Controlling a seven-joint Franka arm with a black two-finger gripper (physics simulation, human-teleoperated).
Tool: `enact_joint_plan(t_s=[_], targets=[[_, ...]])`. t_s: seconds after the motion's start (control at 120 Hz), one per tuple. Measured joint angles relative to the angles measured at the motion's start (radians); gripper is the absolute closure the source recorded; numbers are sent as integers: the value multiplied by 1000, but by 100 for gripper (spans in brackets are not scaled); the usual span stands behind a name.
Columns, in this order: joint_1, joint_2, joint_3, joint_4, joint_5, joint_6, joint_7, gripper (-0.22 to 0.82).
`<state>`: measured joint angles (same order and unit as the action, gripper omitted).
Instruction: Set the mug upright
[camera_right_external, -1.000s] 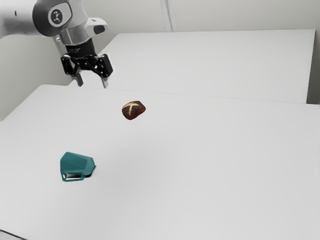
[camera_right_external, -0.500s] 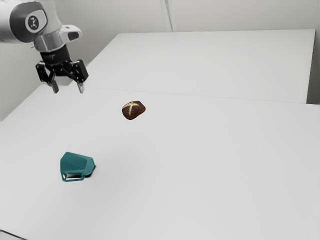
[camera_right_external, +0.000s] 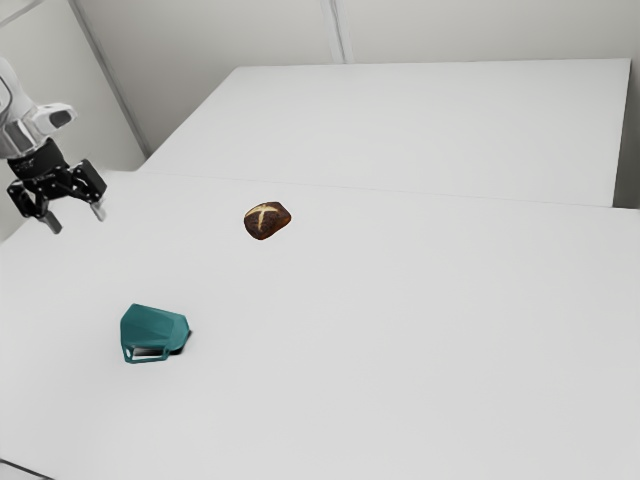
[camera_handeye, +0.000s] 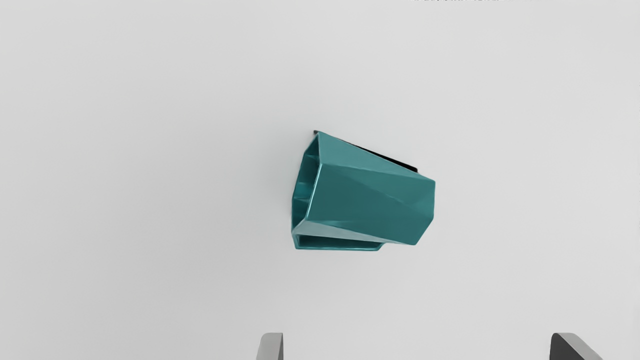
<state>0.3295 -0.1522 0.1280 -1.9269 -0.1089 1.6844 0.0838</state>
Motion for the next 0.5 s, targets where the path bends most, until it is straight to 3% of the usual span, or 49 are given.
enact_joint_plan(t_s=[0.5], targets=[[92,20,120,-214,-336,171,381,3]])
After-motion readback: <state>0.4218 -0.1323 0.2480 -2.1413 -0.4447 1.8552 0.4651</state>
